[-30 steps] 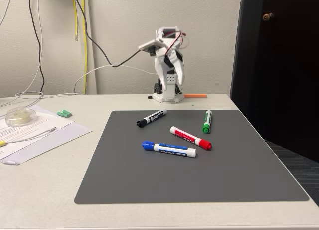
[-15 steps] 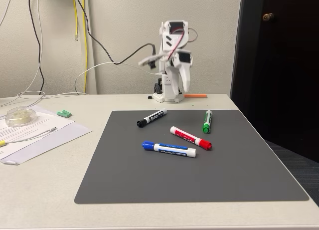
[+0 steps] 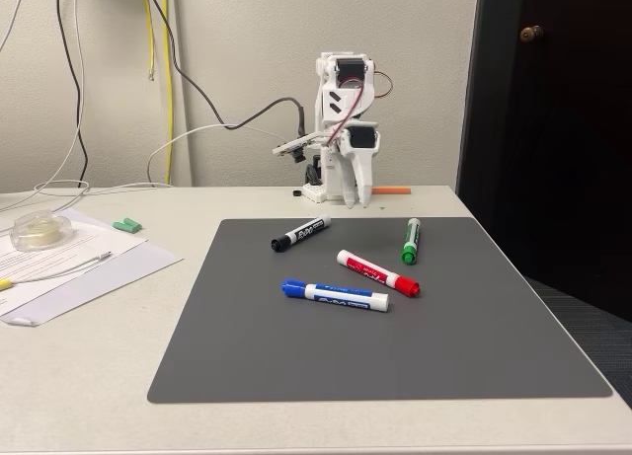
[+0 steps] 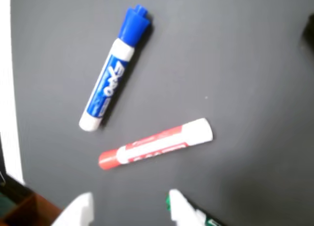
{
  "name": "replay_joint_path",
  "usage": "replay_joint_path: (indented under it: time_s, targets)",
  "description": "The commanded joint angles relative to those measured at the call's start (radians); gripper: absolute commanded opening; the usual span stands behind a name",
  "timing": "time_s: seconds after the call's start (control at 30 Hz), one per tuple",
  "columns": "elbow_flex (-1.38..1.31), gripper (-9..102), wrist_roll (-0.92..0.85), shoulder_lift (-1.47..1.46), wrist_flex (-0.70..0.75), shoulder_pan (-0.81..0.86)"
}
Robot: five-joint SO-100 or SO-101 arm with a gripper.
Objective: Pick up the red marker.
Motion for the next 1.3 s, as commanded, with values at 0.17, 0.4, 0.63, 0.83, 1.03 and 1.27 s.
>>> replay_joint_path:
  time_s: [0.17, 0.4, 0.63, 0.83, 1.03, 1.27]
  targets:
    - [-0.041, 10, 0.064, -0.031, -0.075, 0.006]
    - [-0.051, 12, -0.322, -0.063, -0.089, 0.003]
    - [-0.624, 15, -0.804, -0.425, 0.299, 0.003]
    - [-0.815, 15, -1.074, -0.518, 0.348, -0.031]
    - [-0.815, 15, -1.193, -0.517, 0.316, -0.037]
    - [-0.815, 15, -1.341, -0.538, 0.293, -0.057]
